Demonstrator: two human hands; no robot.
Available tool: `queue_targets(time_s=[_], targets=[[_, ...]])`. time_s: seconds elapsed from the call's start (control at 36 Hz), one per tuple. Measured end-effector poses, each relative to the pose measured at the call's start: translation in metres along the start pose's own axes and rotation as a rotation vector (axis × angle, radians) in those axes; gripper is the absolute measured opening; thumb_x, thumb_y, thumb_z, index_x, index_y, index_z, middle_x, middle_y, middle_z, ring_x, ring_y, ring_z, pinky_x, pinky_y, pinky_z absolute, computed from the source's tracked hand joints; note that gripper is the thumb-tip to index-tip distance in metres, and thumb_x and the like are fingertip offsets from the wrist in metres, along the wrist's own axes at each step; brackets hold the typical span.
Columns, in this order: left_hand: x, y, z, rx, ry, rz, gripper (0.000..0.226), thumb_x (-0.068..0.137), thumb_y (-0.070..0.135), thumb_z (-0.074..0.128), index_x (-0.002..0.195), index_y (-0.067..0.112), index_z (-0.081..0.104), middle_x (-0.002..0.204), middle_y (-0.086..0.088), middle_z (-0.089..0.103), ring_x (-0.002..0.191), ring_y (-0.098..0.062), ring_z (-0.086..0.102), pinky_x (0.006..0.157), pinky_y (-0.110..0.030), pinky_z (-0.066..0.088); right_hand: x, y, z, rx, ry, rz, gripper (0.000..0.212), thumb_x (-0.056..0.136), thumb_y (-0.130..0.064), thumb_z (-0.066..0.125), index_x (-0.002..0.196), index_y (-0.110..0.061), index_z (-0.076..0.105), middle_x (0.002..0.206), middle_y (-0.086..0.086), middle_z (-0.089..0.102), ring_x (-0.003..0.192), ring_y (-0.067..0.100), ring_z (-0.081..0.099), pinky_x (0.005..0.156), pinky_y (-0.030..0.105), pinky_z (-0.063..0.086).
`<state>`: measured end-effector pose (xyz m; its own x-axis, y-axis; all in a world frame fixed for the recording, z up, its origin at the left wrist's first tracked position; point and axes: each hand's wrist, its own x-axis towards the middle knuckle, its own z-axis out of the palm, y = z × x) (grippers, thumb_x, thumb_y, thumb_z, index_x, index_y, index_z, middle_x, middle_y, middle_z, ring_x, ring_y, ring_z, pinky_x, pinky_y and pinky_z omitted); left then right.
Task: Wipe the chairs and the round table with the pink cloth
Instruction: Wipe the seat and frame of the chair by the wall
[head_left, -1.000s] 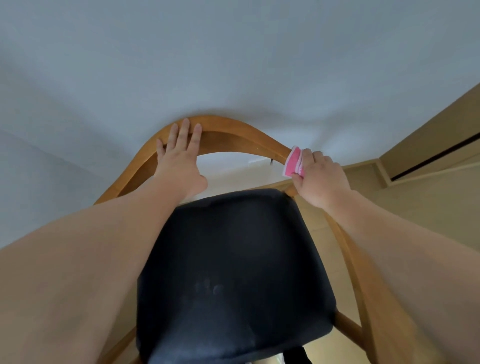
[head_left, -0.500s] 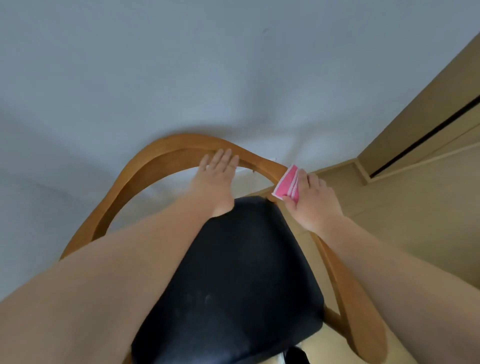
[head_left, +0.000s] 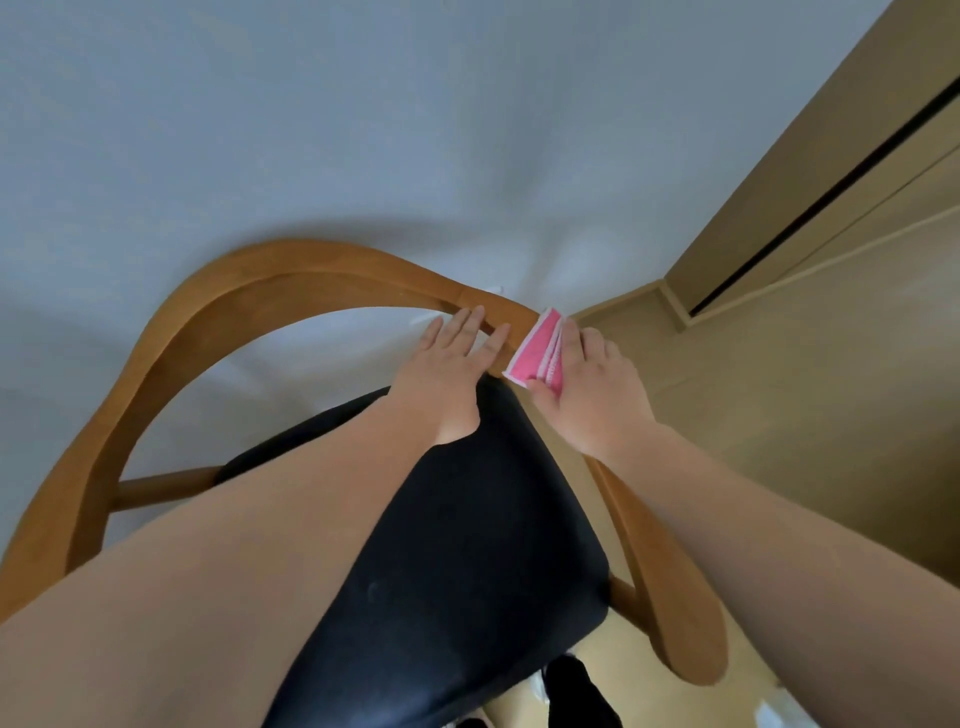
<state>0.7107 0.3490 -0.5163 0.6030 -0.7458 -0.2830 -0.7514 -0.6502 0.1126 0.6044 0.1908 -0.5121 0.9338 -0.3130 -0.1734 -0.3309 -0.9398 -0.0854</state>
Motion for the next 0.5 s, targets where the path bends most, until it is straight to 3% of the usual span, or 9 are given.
queue_targets(time_s=[0.14, 0.33, 0.5], targets=[[0.003, 0.006, 0.008, -0.061, -0.021, -0.047, 0.104, 0.077, 0.004, 0.053, 0.145, 0.037, -0.020, 0.154, -0.003, -0.027, 0.142, -0.019, -0.019, 0.107, -0.034, -0.017, -0.023, 0.011, 0.000, 0.031, -0.023, 0.030, 0.081, 0.094, -0.061, 0.031, 0.150, -0.006, 0.013, 0.139, 0.014, 0.041, 0.119, 0.027, 0.048, 0.096, 0.036, 0.045], [0.001, 0.010, 0.004, -0.063, -0.086, -0.076, 0.110, 0.076, 0.007, 0.060, 0.144, 0.039, -0.022, 0.153, 0.000, -0.030, 0.145, -0.023, -0.002, 0.116, -0.039, 0.000, -0.060, 0.017, 0.001, 0.056, -0.072, 0.127, 0.085, 0.093, -0.061, 0.029, 0.151, -0.004, 0.007, 0.141, 0.016, 0.036, 0.122, 0.029, 0.044, 0.097, 0.037, 0.044], [0.000, 0.010, 0.002, -0.068, -0.109, -0.081, 0.109, 0.077, 0.007, 0.059, 0.144, 0.041, -0.020, 0.153, 0.002, -0.030, 0.144, -0.023, 0.013, 0.115, -0.041, 0.004, -0.093, 0.020, 0.003, 0.076, -0.093, 0.213, 0.088, 0.092, -0.062, 0.031, 0.152, -0.004, 0.004, 0.143, 0.016, 0.034, 0.124, 0.029, 0.041, 0.099, 0.038, 0.041]])
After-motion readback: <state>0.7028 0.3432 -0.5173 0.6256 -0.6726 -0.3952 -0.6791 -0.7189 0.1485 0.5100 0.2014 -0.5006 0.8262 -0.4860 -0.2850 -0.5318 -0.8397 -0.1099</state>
